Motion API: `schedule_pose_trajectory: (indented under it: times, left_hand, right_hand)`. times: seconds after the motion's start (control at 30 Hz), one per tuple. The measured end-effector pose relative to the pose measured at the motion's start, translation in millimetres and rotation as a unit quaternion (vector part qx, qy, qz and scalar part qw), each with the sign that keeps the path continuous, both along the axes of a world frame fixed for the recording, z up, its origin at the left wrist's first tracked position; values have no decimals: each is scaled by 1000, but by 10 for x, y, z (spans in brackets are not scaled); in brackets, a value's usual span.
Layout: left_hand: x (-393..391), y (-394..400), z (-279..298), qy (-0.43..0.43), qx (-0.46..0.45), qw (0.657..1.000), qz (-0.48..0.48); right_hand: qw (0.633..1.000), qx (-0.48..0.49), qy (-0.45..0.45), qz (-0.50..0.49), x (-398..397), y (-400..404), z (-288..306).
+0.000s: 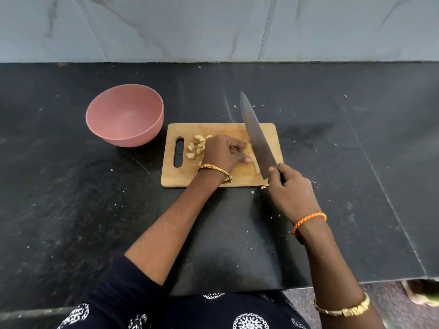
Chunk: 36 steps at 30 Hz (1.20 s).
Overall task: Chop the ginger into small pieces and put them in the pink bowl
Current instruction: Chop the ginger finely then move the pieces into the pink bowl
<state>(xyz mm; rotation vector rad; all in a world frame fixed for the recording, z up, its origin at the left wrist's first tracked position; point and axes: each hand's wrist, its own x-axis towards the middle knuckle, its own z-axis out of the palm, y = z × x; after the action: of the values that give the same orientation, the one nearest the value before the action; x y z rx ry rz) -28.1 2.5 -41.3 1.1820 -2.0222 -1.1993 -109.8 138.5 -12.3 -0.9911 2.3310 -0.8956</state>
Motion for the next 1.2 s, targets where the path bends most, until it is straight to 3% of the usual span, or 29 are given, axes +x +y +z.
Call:
schedule_pose_trajectory:
  times: [0.53,0.8,1.2]
  left_hand:
    - [7,-12,-12,19,17,1000,5]
    - [7,2,-5,14,18,1000,5]
    - [7,34,28,1,-1,1000,19]
  right_hand:
    - [999,30,12,18,-137,-199,-39]
    - [994,76,61,52,-108,-293,35]
    - [988,143,36,43,118,-60,-8]
